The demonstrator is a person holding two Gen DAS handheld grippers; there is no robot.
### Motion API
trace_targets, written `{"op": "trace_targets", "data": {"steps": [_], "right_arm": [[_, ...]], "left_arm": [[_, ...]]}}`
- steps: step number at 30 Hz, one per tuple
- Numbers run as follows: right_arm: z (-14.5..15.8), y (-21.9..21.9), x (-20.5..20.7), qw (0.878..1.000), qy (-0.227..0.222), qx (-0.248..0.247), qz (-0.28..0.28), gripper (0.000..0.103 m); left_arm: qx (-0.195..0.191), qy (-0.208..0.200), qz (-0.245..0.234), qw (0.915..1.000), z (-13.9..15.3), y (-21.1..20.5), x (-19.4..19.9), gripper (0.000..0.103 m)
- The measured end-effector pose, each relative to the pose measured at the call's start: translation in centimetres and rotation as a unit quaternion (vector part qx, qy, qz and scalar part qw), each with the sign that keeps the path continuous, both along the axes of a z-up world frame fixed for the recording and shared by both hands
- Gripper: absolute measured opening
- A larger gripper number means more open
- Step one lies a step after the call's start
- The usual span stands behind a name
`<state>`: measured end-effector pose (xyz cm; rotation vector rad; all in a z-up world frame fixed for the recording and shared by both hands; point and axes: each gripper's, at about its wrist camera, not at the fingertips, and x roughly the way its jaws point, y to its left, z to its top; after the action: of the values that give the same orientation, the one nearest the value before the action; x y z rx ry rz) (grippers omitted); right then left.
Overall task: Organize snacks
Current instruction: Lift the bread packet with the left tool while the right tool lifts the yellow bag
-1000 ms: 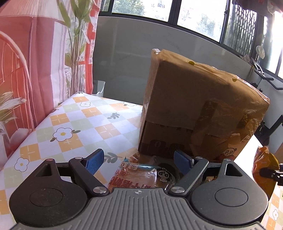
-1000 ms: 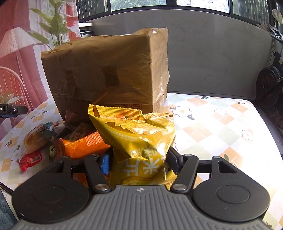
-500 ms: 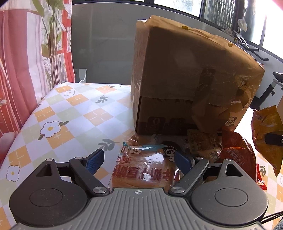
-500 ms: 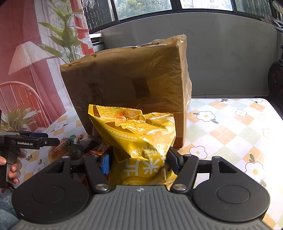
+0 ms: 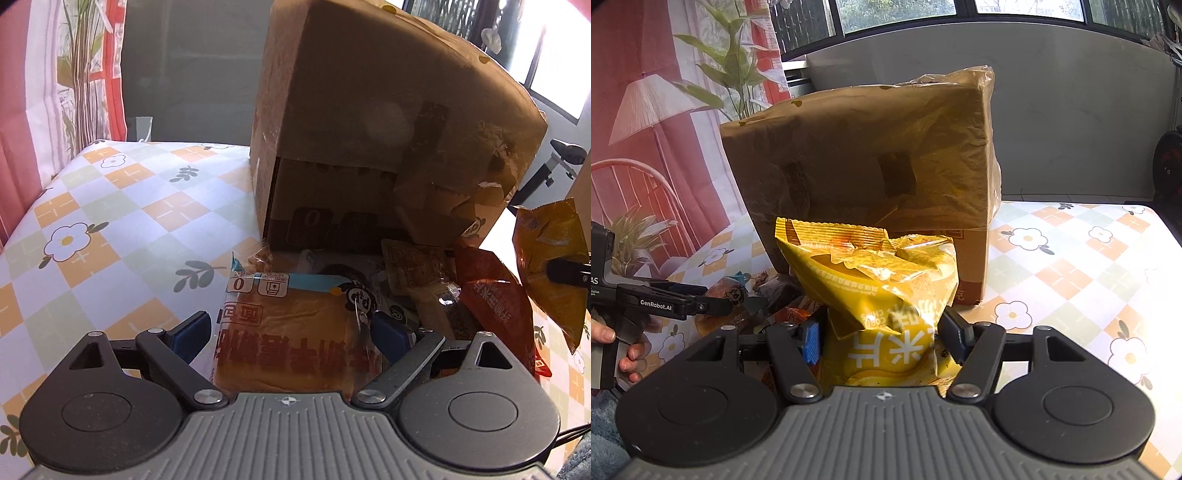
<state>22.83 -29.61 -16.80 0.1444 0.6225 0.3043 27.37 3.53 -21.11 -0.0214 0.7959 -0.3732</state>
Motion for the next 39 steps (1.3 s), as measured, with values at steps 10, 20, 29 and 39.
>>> {"op": "trace_targets", "data": {"steps": [10, 20, 29, 39], "right_arm": [[-0.1, 0.0, -0.1, 1.0, 0.0, 0.006, -0.002, 0.064], [0.5, 0.2, -0.7, 1.0, -0.016, 0.011, -0.001, 0.064], [3.1, -0.2, -1.7, 0.998, -0.064, 0.02, -0.002, 0.064], [10.4, -1.5, -1.4, 0.987, -0.155, 0.052, 0.005, 0.064]], "left_arm": [[-0.004, -0.01, 0.019, 0.9998, -0.5, 0.2, -0.9, 0.076], [-0.018, -0.067, 0.063, 0.9956, 4.2, 1.4, -3.2, 0.075], [-0.03, -0.148, 0.047, 0.9874, 10.5, -0.5, -4.4, 0.075], [-0.034, -0.227, 0.01, 0.9733, 16.9, -3.6, -4.2, 0.075]]}}
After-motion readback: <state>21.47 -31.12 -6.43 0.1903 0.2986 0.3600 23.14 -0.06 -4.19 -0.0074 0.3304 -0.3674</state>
